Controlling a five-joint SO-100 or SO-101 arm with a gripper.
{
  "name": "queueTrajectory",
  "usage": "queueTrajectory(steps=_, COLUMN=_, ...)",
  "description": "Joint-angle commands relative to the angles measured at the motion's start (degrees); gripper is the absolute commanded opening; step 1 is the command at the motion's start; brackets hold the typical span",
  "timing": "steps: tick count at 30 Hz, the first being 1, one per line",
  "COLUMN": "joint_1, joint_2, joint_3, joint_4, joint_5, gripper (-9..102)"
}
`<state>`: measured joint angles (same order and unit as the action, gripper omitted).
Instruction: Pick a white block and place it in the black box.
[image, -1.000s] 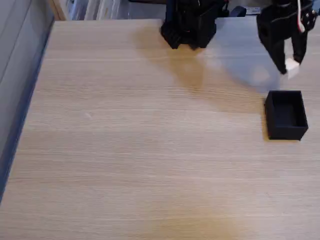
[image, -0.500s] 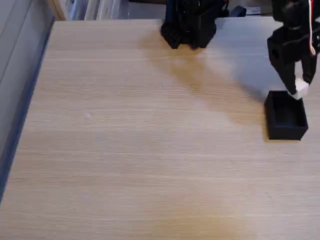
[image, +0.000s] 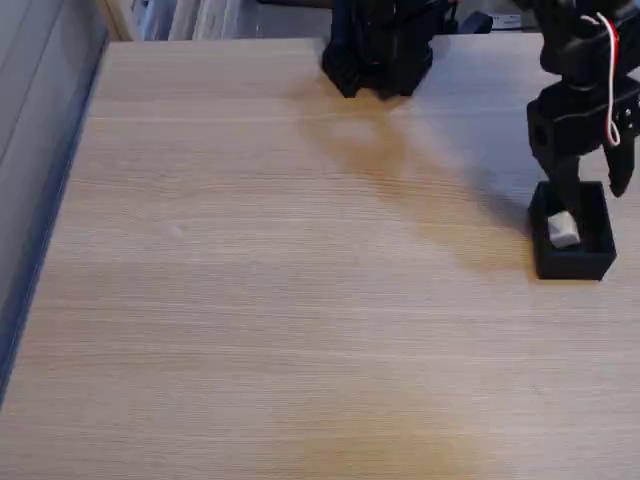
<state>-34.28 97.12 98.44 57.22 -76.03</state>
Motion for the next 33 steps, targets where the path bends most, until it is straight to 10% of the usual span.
queueTrajectory(steps=1, joint_1=0.4, joint_2=1.8, joint_3=-1.8, joint_4=-0.1, joint_5=0.5, gripper=23)
queueTrajectory(steps=5, joint_1=3.1, joint_2=6.0, joint_3=0.9, joint_4=0.3, joint_5=1.0, gripper=0)
queueTrajectory(steps=18, joint_1=19.1, joint_2=46.3, joint_3=49.6, joint_4=-14.9, joint_5=-14.7, gripper=0)
queueTrajectory(steps=33, joint_1=30.7, joint_2=89.6, joint_3=79.5, joint_4=9.1, joint_5=-19.3, gripper=0)
